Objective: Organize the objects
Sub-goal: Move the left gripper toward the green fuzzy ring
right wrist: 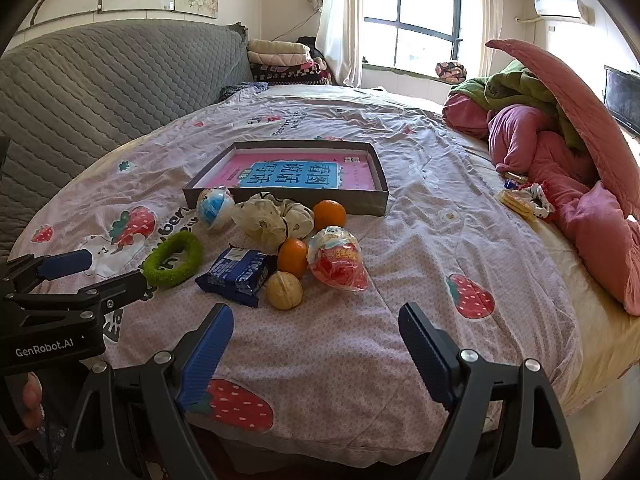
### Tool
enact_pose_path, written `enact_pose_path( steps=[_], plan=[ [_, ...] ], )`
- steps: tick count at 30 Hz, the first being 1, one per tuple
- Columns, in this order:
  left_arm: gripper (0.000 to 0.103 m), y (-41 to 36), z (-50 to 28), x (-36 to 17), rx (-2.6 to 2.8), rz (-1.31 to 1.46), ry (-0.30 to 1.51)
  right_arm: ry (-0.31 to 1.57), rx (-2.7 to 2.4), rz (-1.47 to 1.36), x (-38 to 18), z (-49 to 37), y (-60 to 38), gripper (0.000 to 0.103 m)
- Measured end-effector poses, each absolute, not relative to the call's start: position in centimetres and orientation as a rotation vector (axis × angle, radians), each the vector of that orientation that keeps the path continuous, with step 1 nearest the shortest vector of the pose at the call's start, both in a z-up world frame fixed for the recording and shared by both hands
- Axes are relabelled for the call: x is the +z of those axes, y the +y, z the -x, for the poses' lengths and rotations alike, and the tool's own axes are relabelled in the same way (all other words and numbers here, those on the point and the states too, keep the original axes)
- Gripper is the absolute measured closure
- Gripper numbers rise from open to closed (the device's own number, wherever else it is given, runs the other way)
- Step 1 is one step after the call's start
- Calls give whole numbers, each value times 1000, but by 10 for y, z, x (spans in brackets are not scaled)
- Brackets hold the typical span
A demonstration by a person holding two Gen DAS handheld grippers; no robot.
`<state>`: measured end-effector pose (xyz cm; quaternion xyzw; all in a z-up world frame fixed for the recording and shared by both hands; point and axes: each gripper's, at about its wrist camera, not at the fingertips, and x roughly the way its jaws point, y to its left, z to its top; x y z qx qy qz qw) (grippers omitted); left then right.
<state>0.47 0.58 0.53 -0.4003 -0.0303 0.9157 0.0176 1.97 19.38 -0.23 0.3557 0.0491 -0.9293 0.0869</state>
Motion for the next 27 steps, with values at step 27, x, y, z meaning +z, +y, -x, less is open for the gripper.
enact_pose_path(
  steps=[27],
  plan=[
    [15, -6, 5, -10, 2840, 1289, -125, 126, -2778, -1081, -10, -14, 201, 19]
  ],
)
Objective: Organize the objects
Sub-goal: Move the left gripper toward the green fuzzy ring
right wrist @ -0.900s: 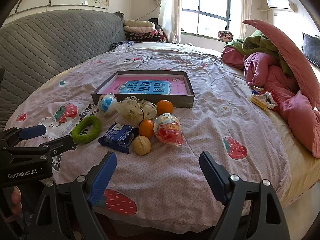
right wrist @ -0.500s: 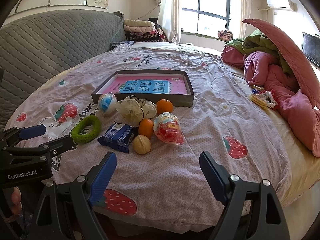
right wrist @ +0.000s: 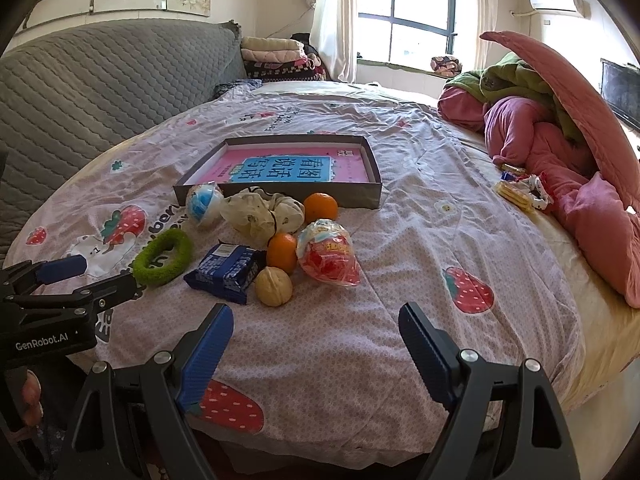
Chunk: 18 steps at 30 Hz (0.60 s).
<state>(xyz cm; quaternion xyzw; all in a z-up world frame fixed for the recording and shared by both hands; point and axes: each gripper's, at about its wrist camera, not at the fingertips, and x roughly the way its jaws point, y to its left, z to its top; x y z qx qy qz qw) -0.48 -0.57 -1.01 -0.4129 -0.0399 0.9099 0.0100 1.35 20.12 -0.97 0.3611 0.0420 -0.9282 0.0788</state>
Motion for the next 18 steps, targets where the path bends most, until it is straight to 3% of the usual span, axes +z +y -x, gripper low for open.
enact_pose_path(
  steps=[18],
  plan=[
    [15, -8, 30, -46, 2843, 1375, -47, 88, -2780, -1140, -34, 11, 212, 19]
  ],
)
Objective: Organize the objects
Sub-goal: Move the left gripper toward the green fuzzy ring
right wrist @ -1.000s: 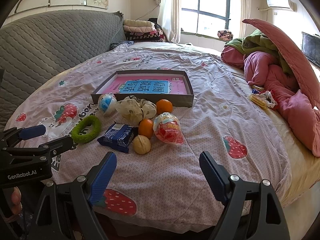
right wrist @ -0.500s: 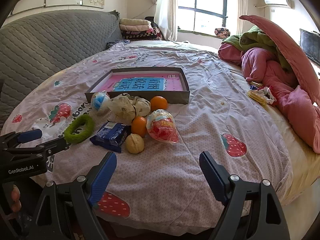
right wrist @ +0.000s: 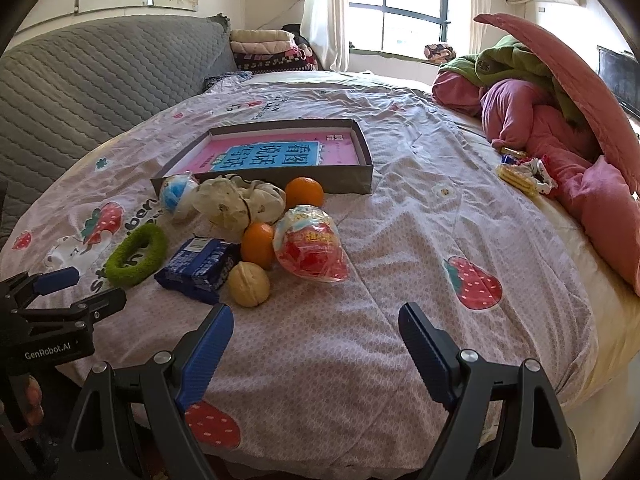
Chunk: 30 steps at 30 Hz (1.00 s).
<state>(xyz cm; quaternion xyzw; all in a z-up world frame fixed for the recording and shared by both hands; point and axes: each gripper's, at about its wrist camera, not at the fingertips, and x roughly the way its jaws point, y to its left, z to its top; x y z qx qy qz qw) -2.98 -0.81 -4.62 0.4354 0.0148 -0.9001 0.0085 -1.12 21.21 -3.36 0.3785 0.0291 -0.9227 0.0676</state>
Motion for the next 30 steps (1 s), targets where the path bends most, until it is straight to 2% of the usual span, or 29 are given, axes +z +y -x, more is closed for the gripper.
enact_pose_path(
  steps=[15, 30],
  plan=[
    [15, -16, 60, -65, -2776, -1351, -18, 89, -2796, -1162, -45, 44, 220, 19],
    [15, -19, 87, -71, -2772, -1384, 37, 113, -2748, -1170, -55, 82, 212, 19]
  ],
)
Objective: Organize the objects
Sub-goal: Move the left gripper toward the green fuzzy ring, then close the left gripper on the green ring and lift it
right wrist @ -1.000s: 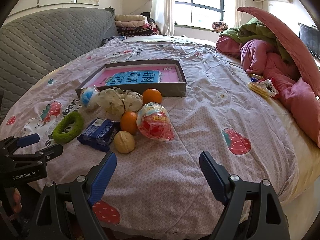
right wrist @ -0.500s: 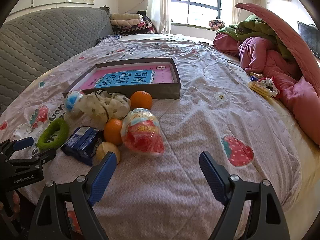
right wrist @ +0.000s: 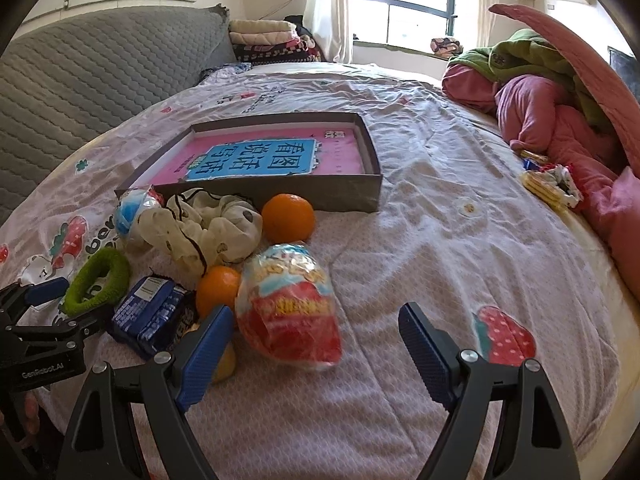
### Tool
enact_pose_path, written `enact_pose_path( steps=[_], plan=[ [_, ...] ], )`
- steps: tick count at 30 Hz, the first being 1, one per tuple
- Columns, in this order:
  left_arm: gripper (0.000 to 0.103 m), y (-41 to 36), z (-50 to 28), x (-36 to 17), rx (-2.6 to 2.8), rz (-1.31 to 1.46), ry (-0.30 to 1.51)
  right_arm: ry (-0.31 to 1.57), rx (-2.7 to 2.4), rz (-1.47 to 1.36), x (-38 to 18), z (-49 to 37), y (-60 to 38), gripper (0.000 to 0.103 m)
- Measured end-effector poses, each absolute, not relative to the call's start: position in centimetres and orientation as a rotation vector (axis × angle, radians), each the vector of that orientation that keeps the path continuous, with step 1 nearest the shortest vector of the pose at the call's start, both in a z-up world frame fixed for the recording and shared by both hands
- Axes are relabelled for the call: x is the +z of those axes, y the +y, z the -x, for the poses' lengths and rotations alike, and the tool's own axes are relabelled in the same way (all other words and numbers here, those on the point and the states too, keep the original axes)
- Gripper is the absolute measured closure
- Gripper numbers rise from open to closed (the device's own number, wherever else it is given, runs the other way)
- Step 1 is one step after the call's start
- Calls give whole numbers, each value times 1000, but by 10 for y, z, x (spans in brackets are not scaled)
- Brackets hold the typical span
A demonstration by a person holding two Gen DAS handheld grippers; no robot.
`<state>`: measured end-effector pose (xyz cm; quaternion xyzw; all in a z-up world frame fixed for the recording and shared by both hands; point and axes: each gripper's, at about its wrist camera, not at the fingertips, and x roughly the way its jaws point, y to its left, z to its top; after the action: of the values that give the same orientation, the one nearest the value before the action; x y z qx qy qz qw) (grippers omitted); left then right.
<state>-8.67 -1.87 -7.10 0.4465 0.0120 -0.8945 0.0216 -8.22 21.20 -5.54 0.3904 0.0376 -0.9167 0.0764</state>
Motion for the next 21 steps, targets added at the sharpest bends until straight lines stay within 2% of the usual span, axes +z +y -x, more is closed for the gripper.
enact_pose_path(
  steps=[11, 21],
  plan=[
    [15, -18, 99, -76, -2774, -1408, 60, 94, -2709, -1175, -62, 92, 216, 20],
    [16, -19, 113, -79, -2789, -1432, 99, 11, -2588, -1182, -65, 103, 224, 43]
  ],
)
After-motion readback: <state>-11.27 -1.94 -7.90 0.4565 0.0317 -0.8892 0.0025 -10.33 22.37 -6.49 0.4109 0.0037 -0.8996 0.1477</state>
